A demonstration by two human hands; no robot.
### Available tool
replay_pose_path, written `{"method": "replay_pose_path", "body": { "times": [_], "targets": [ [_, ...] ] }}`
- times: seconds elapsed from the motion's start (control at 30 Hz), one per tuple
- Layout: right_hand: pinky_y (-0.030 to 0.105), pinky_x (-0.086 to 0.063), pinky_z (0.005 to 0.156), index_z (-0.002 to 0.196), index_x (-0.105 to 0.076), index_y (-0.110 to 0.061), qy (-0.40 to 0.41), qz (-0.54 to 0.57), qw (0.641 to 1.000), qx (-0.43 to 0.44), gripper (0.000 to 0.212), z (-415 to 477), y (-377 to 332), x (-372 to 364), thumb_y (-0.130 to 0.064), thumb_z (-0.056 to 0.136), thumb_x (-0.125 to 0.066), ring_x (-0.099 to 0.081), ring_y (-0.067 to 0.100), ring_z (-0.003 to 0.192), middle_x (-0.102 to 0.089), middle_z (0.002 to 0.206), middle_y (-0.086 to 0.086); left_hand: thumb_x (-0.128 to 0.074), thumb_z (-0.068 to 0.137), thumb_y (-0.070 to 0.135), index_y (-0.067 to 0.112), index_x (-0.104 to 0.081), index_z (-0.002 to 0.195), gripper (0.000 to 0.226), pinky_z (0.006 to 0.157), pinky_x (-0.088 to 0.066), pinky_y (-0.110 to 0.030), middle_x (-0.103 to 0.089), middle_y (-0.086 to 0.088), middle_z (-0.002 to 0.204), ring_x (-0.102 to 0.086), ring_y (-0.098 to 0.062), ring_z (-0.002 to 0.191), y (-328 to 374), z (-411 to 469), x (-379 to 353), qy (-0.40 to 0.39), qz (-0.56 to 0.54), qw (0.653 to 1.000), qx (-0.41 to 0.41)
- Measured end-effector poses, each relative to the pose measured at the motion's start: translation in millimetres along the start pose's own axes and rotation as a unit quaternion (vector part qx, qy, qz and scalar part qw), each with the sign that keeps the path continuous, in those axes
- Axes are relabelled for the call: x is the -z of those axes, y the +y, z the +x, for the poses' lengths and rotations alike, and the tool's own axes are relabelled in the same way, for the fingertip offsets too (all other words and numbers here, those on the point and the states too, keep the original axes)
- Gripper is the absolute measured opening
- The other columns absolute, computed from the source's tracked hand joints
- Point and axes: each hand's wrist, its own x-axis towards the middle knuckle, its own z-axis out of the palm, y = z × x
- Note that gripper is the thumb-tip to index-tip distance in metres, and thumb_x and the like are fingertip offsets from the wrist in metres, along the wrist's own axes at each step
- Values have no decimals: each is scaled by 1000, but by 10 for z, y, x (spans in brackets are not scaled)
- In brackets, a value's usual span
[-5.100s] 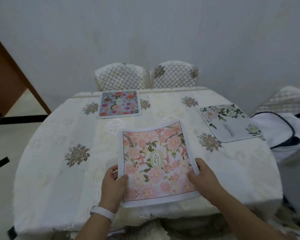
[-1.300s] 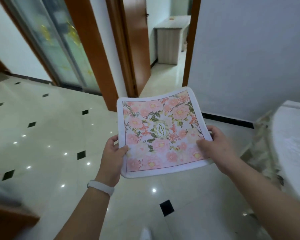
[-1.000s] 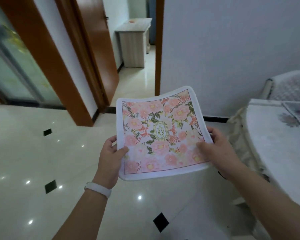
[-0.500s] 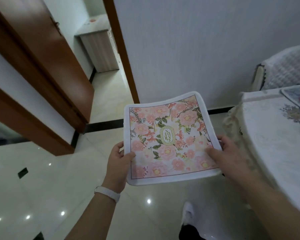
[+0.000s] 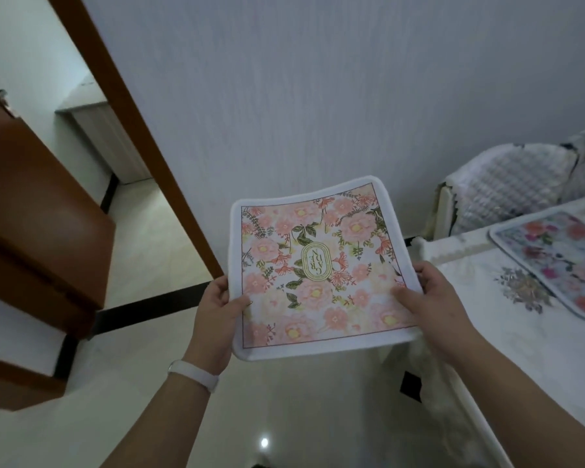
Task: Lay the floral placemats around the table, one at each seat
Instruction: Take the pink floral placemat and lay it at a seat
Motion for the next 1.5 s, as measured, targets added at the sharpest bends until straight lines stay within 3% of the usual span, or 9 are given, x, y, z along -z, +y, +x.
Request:
{"method": "replay_pose_path", "body": {
  "times": [0.07,0.2,0.43,0.57,0.7,0.8,1.07,1.27,1.5],
  "targets": [
    [36,-59,70,98,-62,-32,28,4,1000,-9,26,206,-7,-56,-8,90,-65,-73,15,81,-74,94,-6,-60,90,-2,19,-55,115,33,72,-59,-45,-70,-9,112,-70,-31,95,43,322,-74,-22,-1,1000,13],
    [18,-56,56,98,-63,-31,57,13,998,-20,24,705,-99,-253,-8,90,-64,-73,8,76,-74,92,-12,-59,89,-4,18,-54,114,33,70,-58,-45,-69,-11,112,-70,-31,94,125,1148,-234,-61,-6,998,27],
    [15,-54,51,95,-62,-35,151,2,988,-33,28,1686,-283,-788,-7,89,-64,-72,5,71,-74,89,-12,-57,89,-7,20,-56,108,33,67,-59,-39,-71,-10,107,-72,-26,89,317,2733,-506,-151,-3,988,31],
    [25,-58,56,99,-62,-38,178,-17,983,-45,28,2143,-527,-1034,-14,86,-63,-74,10,71,-74,90,-14,-56,89,-10,16,-55,111,34,85,-54,-53,-69,-12,107,-66,-33,96,563,3539,-678,-192,18,981,26],
    [36,-62,63,102,-60,-30,208,-40,976,-58,27,2504,-721,-1014,-9,85,-63,-73,18,77,-73,93,-3,-57,88,-10,14,-55,113,35,65,-59,-35,-72,-10,103,-72,-22,85,789,4054,-1035,-242,9,970,25],
    [47,-62,69,99,-59,-31,252,-37,965,-63,27,2735,-770,-819,-9,85,-63,-72,24,79,-71,96,4,-58,87,-9,16,-56,109,33,58,-58,-28,-75,-4,93,-73,-18,79,1025,4376,-1518,-302,18,953,8],
    [36,-60,59,84,-64,-41,336,34,938,-76,32,3638,-413,-149,-9,80,-66,-73,20,73,-72,84,0,-59,89,-6,23,-56,106,34,63,-59,-32,-77,0,91,-73,-21,82,1198,5073,-2973,-389,71,918,-39],
    [56,-59,76,88,-61,-40,365,74,921,-114,29,4540,-120,481,-13,79,-64,-70,30,86,-70,96,4,-57,90,-4,27,-56,104,35,63,-58,-29,-76,3,96,-74,-19,85,1155,5502,-4261,-422,126,896,-63],
    [42,-59,65,89,-56,-38,435,63,890,-123,32,4977,-120,1501,-7,84,-62,-68,24,82,-66,94,2,-58,91,-2,23,-56,107,30,66,-60,-36,-76,-1,98,-73,-23,87,1232,5563,-5770,-485,158,857,-73]
  ]
}}
